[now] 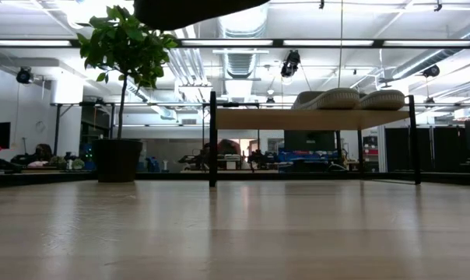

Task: Pick and place slides into the shelf
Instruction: Put the top black slide on the shelf

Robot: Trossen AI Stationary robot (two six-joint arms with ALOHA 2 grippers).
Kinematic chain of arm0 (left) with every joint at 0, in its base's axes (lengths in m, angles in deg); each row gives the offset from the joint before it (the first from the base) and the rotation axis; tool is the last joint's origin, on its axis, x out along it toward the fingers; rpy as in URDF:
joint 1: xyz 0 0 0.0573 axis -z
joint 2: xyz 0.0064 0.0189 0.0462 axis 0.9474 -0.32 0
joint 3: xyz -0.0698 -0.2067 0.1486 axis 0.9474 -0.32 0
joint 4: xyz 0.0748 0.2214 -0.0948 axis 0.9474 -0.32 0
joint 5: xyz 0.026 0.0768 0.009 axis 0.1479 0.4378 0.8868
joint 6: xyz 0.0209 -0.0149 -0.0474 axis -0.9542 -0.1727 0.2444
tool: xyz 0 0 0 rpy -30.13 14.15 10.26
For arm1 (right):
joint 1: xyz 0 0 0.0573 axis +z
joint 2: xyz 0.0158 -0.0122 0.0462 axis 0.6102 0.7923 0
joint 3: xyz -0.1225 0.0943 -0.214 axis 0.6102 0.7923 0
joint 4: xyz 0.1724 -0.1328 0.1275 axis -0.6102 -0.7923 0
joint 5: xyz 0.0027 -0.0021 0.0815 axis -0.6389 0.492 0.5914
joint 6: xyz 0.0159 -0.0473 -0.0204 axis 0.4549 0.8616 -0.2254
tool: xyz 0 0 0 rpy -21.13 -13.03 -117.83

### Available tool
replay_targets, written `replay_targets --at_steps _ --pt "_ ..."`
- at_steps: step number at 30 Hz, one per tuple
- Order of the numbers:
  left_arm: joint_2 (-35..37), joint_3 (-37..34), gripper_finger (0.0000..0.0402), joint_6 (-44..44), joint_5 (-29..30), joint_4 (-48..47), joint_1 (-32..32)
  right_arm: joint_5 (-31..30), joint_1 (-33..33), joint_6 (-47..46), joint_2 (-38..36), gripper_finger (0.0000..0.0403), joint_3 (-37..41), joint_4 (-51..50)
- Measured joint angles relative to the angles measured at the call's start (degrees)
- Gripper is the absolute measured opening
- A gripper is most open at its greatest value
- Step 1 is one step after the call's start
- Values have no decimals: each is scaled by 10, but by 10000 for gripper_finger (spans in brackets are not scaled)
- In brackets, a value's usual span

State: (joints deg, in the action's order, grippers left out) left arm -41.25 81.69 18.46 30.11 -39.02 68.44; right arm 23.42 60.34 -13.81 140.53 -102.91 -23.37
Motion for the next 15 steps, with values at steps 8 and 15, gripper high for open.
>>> replay_targets --at_steps 8,15 --pt "0 0 0 0 0 2 0 -5 0 -10 0 12 0 2" --pt "0 0 12 -23 10 3 0 -31 0 -14 0 10 0 4"
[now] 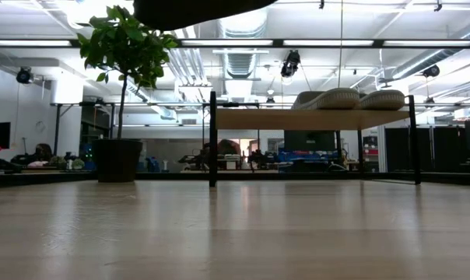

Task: Pick and place slides into the shelf
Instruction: Put the top black slide on the shelf

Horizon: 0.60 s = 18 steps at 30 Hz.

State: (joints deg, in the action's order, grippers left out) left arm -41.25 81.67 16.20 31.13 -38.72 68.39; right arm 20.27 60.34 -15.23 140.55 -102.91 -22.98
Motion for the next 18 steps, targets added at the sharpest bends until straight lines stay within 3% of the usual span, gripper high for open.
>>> replay_targets --at_steps 5,11,18 --pt "0 0 61 -56 4 2 0 -15 4 -8 0 9 0 -1" --pt "4 1 122 -75 42 -4 -1 -82 9 -11 0 9 0 -4" --pt "26 2 151 -128 94 -6 -2 -127 10 -16 0 9 1 -24"
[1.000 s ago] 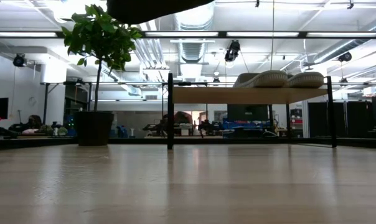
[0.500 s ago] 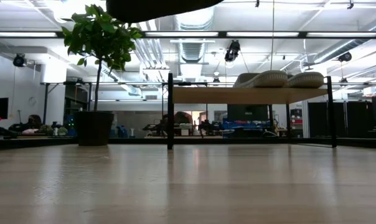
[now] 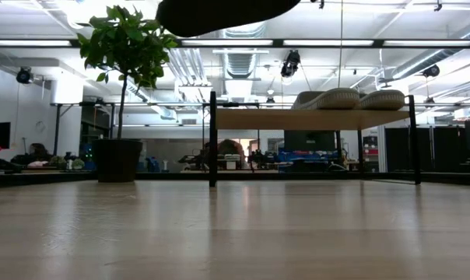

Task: Pick and place slides into the shelf
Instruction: Put the top black slide on the shelf

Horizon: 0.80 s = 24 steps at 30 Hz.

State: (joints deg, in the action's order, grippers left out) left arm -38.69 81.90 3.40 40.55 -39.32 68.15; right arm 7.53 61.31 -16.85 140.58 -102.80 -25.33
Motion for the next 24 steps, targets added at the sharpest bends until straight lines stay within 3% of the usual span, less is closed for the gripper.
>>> replay_targets --at_steps 5,9,14,20,24 --pt "21 3 153 -2 20 0 -1 -27 0 -22 0 9 1 -13" --pt "46 1 153 -44 83 5 9 -41 -1 -55 0 9 2 -21" --pt "53 -2 152 -121 208 -9 45 -77 -5 -86 0 8 2 -36" --pt "26 -3 152 -216 349 -9 114 -75 -23 -143 0 8 2 -40" --pt "-8 -4 152 -272 479 -10 163 -73 -35 -178 0 8 2 -41"
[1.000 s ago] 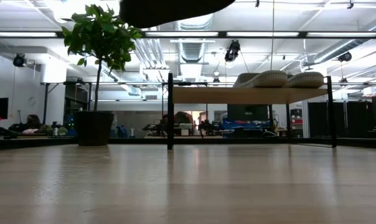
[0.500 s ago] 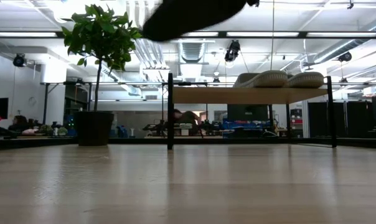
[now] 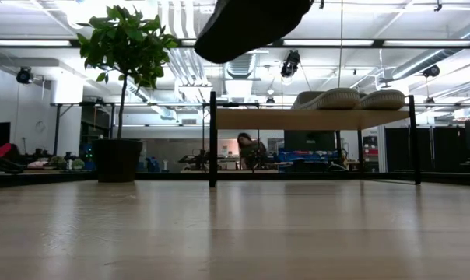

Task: Pick and place slides into the shelf
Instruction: Put the top black slide on the shelf

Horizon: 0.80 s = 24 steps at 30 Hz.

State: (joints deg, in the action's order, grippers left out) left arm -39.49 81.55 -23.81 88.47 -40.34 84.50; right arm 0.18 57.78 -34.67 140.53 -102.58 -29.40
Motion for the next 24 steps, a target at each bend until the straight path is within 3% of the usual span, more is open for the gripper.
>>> replay_targets --at_steps 4,7,19,24 --pt "-31 6 152 -32 121 1 35 1 -5 -13 0 8 0 1" --pt "-45 13 152 -32 151 12 44 1 -7 -16 0 8 0 2" --pt "-86 19 152 -115 167 94 49 2 -7 1 20 8 -1 6" --pt "-95 19 152 -135 173 92 49 -46 -7 34 20 8 -15 15"
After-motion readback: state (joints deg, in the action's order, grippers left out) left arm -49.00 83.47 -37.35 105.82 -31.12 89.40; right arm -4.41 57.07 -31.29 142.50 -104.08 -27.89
